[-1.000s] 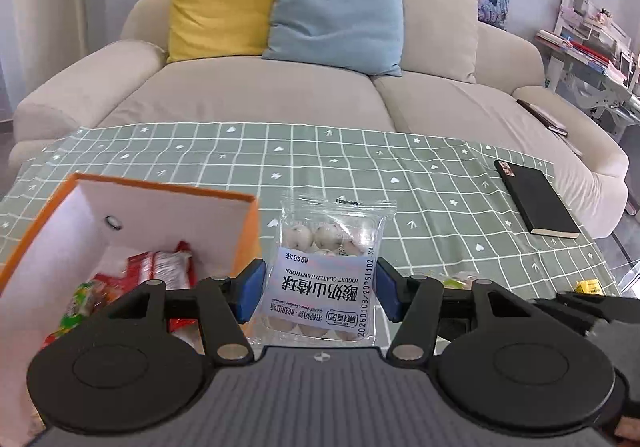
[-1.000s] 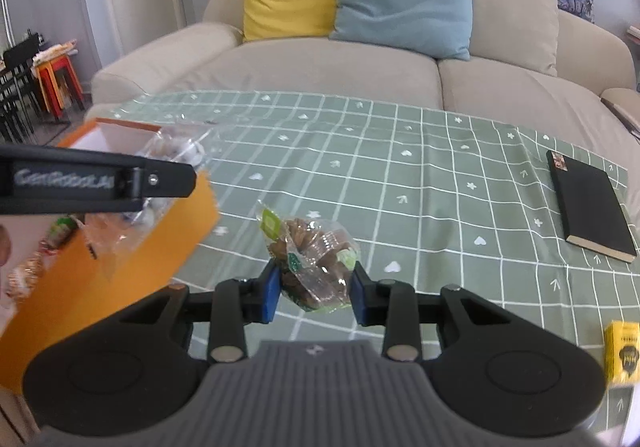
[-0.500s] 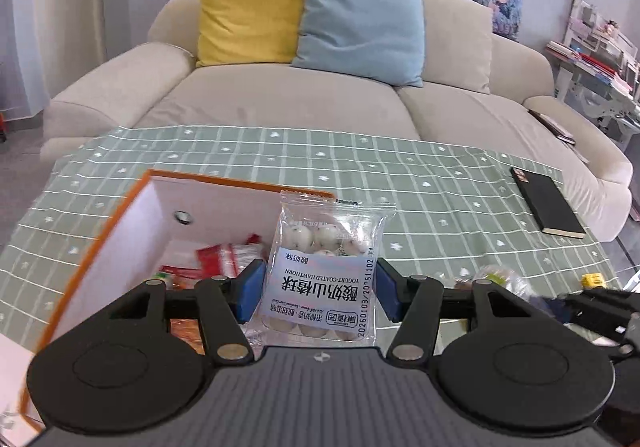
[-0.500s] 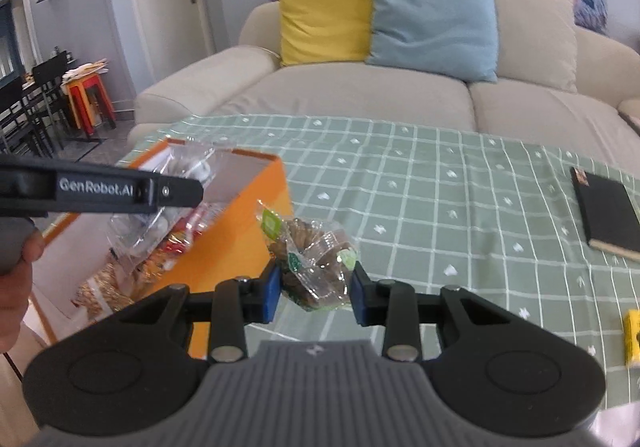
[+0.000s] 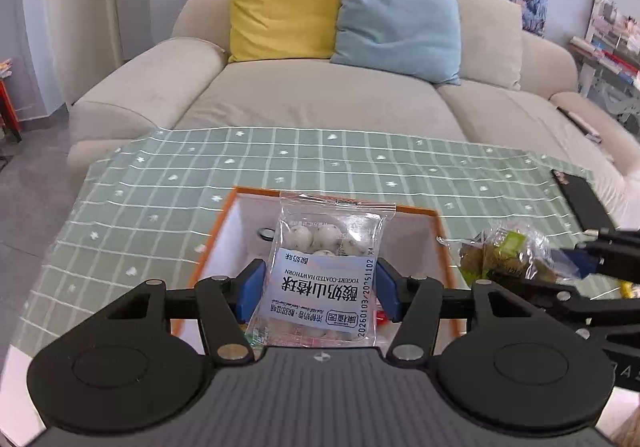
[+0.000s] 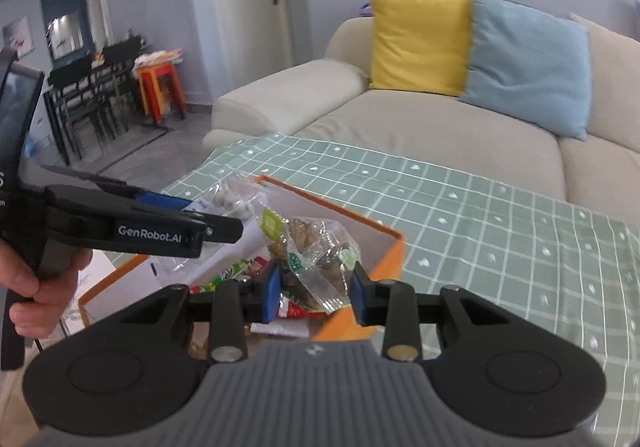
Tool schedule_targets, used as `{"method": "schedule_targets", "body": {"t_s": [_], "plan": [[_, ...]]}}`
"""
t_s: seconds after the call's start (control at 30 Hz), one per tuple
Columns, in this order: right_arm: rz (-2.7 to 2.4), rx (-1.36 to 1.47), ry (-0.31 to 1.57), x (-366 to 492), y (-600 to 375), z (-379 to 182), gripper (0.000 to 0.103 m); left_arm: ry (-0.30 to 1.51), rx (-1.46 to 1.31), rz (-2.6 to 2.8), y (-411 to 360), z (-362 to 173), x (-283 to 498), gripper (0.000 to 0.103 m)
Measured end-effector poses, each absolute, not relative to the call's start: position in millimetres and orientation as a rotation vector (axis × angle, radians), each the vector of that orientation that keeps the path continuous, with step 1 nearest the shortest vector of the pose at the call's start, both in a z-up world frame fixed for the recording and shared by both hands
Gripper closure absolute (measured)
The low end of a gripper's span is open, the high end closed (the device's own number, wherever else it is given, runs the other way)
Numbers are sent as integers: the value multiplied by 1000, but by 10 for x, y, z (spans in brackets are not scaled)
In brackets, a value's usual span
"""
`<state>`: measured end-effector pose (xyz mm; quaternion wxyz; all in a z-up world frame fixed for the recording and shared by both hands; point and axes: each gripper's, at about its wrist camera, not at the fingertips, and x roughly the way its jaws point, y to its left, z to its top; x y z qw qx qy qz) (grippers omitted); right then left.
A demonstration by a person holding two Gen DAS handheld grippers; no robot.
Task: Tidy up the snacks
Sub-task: 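Carry the egg packet and nut packet over the orange box with both tools, then open both tools to drop the egg and nut packets into the box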
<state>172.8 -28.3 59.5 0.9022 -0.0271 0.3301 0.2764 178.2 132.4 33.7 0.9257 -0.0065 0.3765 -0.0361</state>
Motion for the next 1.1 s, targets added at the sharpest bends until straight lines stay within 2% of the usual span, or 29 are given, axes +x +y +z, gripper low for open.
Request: {"method": "schedule_targets", "body": {"t_s": [0.53, 0.87, 1.0, 1.03, 1.1], "plan": [[744, -453, 834, 2257, 449, 31, 70, 985, 185, -119, 1418, -220, 2157, 37], [787, -540, 889, 2189, 531, -186, 69, 1084, 232, -149, 1330, -438, 2104, 36], [783, -541, 881, 2138, 520, -180, 69, 1107, 229, -144, 1332, -459, 2084, 33], [783, -540, 878, 2114, 514, -169, 68, 1108, 225, -149, 1331, -452, 2067, 32], [784, -539, 873, 2121, 518, -142, 59, 1110, 214, -155, 1333, -432, 2042, 30]]}}
